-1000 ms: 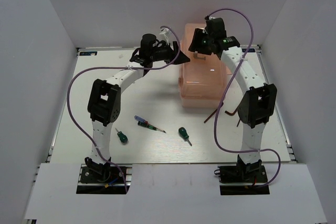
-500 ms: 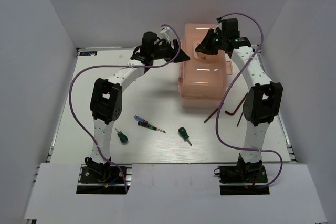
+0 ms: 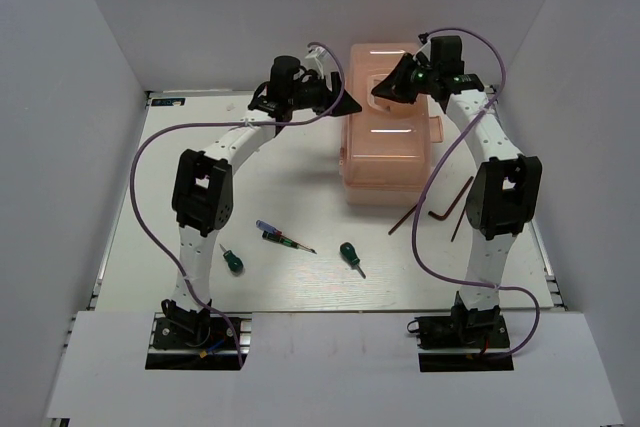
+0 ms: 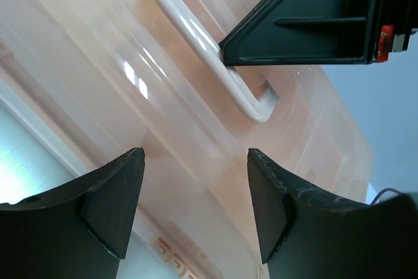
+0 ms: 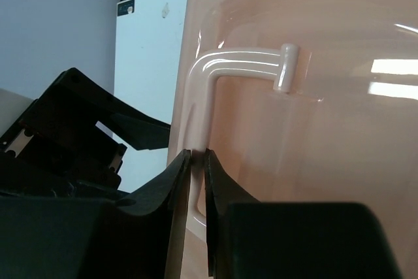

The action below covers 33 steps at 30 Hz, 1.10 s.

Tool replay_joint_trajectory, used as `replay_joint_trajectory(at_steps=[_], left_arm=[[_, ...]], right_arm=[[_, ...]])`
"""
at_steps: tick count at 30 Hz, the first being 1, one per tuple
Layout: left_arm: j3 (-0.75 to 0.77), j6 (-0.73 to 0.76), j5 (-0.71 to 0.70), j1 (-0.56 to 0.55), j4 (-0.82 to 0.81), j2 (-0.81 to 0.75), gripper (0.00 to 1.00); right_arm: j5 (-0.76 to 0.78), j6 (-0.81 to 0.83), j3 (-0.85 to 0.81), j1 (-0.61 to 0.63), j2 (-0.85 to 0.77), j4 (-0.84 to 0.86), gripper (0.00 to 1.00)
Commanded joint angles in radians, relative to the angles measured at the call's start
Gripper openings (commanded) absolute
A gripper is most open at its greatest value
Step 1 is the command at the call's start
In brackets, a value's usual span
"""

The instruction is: Sort the tools into containers

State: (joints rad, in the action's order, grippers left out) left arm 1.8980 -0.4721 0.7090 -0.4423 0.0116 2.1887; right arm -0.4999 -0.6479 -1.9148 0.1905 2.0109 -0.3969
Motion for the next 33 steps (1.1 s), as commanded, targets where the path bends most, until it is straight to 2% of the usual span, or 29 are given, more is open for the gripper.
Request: replay_joint_trajectory(at_steps=[1, 9, 11, 19, 24, 29, 33], left_arm=[[0.108, 0.021, 0.007, -0.026, -0.035, -0.035, 0.74], [0.078, 0.001, 0.03, -0.035, -0.122, -0.044, 0.75], [0.111, -0.009, 0.041, -0.035, -0.122, -0.024, 0.75], [0.185, -0.01, 0.02, -0.044, -0.065, 0.026, 0.75], [0.311, -0.01, -0.005, -0.053, 0.065, 0.112, 0.75], [0.322, 0.01, -0.095, -0.053, 0.155, 0.115, 0.75], [0.25, 0.021, -0.129, -0.053, 0.142, 0.075, 0.75]], right_arm=[[-0.18, -0.056, -0.004, 0.03, -0.077, 0.075, 0.17], [-0.186, -0.056, 0.003, 0.02, -0.078, 0.076, 0.17], [-0.189, -0.061, 0.005, 0.02, -0.075, 0.079, 0.17], [-0.206, -0.075, 0.01, 0.017, -0.078, 0.092, 0.17], [-0.227, -0.104, 0.02, 0.009, -0.077, 0.119, 0.17], [-0.23, -0.105, 0.026, 0.006, -0.074, 0.124, 0.17], [-0.232, -0.107, 0.03, -0.002, -0.074, 0.125, 0.17]])
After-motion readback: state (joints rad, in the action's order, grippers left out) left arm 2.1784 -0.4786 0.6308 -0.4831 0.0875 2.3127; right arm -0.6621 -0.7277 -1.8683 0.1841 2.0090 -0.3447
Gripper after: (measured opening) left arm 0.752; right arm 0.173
